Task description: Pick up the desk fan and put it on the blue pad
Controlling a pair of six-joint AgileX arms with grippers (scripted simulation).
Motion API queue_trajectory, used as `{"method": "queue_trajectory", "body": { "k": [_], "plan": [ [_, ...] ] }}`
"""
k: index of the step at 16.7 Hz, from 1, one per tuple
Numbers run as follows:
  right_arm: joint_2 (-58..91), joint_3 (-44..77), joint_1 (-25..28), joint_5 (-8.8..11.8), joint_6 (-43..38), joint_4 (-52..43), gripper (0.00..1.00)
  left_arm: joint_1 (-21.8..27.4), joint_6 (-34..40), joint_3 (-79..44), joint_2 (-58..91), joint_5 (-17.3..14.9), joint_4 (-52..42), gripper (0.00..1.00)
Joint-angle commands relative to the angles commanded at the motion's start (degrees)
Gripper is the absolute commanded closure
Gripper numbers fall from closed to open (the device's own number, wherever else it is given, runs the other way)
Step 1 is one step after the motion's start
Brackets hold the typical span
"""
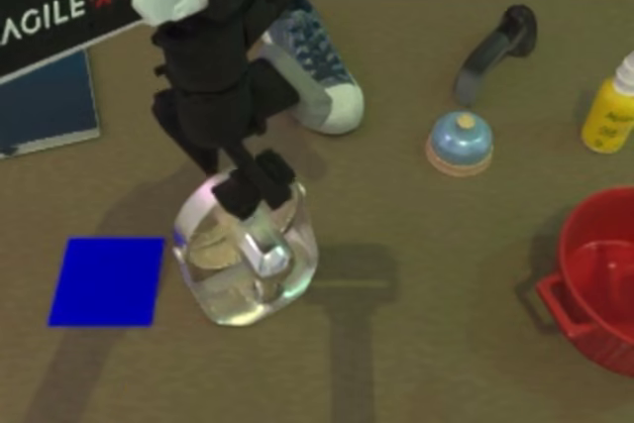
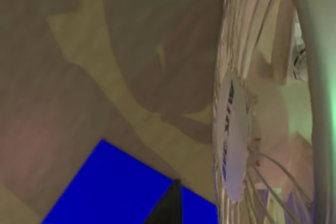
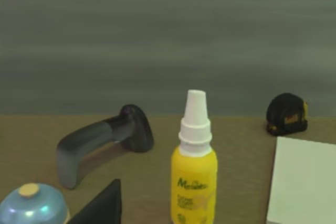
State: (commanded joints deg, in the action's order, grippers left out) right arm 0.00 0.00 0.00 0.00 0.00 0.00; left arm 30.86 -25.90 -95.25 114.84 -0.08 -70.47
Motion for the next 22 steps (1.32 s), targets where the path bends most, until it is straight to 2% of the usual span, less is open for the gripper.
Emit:
{"method": "queue_trajectory", "body": {
  "k": [6,16,22],
  "plan": [
    [0.00,0.00,0.00,0.00,0.00,0.00,0.00,0.00,0.00,0.00,0.00,0.00,0.00,0.98],
    [0.00,0.00,0.00,0.00,0.00,0.00,0.00,-0.02,-0.11,-0.20,-0.03,0.01,-0.20,1.00],
    [0.00,0.00,0.00,0.00,0.00,0.00,0.00,-0.86,0.01,-9.20,0.09,0.00,-9.25,1.00]
  ]
}}
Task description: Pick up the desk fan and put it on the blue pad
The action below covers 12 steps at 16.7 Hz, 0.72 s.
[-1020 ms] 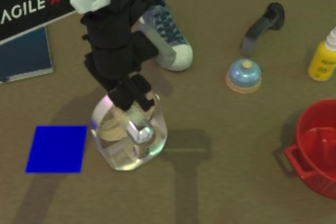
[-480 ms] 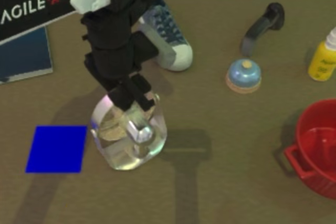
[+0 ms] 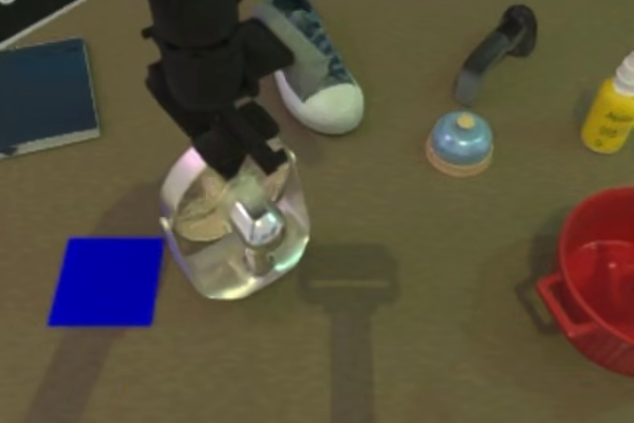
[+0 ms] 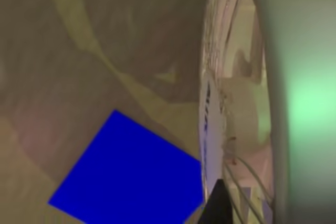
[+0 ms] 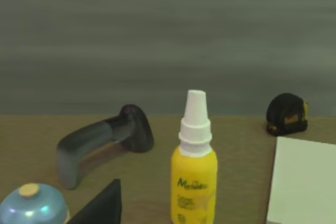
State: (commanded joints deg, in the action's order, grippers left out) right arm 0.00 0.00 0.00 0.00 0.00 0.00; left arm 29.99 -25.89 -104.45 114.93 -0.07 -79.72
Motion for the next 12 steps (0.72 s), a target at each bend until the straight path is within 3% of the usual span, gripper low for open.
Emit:
{"method": "queue_trajectory", "body": {
  "k": [8,12],
  "plan": [
    [0.00,0.00,0.00,0.00,0.00,0.00,0.00,0.03,0.50,-1.77,-0.18,0.17,-2.11,1.00],
    [0.00,0.00,0.00,0.00,0.00,0.00,0.00,-1.06,8.74,0.32,-1.50,1.69,-4.22,1.00]
  ]
}}
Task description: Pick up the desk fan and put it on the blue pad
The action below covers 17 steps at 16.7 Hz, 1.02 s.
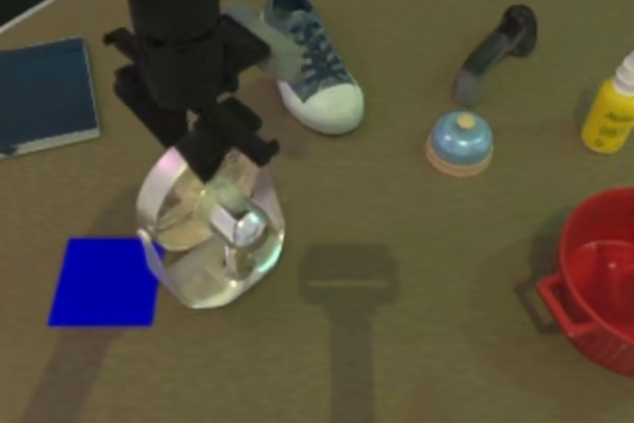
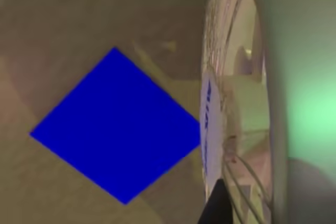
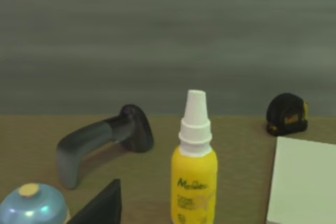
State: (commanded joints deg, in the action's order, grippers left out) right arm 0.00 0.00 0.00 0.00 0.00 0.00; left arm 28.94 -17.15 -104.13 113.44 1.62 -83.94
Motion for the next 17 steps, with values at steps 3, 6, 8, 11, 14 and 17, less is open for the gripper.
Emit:
{"method": "queue_trajectory", "body": {
  "k": [3,6,8,11,14,17],
  "plan": [
    [0.00,0.00,0.00,0.00,0.00,0.00,0.00,-1.75,12.45,2.53,-2.00,1.52,-1.93,1.00],
    [0.00,0.00,0.00,0.00,0.00,0.00,0.00,-4.04,29.92,5.49,-4.59,2.75,-3.34,1.00],
    [0.00,0.00,0.00,0.00,0.00,0.00,0.00,-5.77,43.45,7.69,-6.54,3.19,-3.73,1.00],
    [0.00,0.00,0.00,0.00,0.00,0.00,0.00,-8.54,64.70,11.30,-9.64,3.12,-3.33,1.00],
    [0.00,0.00,0.00,0.00,0.00,0.00,0.00,-11.30,84.84,14.96,-12.73,2.21,-1.76,1.00],
    [0.00,0.00,0.00,0.00,0.00,0.00,0.00,-13.78,101.13,18.11,-15.56,0.67,0.64,1.00]
  ]
}}
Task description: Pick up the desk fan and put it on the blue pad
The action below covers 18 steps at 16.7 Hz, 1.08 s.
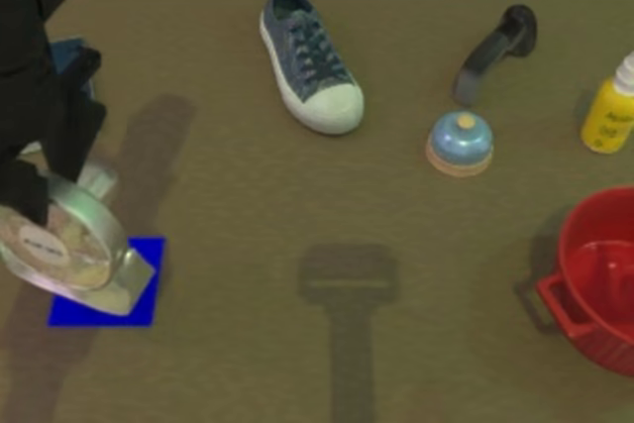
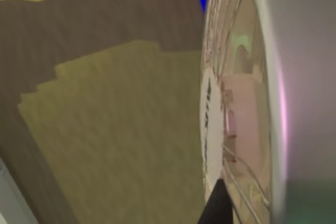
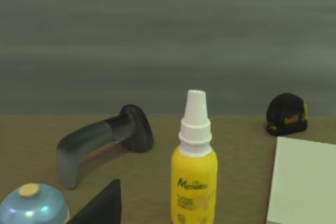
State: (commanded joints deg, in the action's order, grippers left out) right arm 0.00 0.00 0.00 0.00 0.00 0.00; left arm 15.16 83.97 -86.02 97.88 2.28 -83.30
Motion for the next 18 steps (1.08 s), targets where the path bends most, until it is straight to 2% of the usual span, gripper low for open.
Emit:
{"method": "queue_trajectory", "body": {
  "k": [3,6,13,18],
  "plan": [
    [0.00,0.00,0.00,0.00,0.00,0.00,0.00,-1.94,11.00,2.20,-2.25,-1.71,2.56,1.00],
    [0.00,0.00,0.00,0.00,0.00,0.00,0.00,-3.05,16.54,3.27,-3.56,-2.95,4.38,1.00],
    [0.00,0.00,0.00,0.00,0.00,0.00,0.00,-2.89,17.00,3.43,-3.48,-3.02,4.71,1.00],
    [0.00,0.00,0.00,0.00,0.00,0.00,0.00,-3.36,16.93,8.84,-2.94,-3.09,10.80,1.00]
  ]
}}
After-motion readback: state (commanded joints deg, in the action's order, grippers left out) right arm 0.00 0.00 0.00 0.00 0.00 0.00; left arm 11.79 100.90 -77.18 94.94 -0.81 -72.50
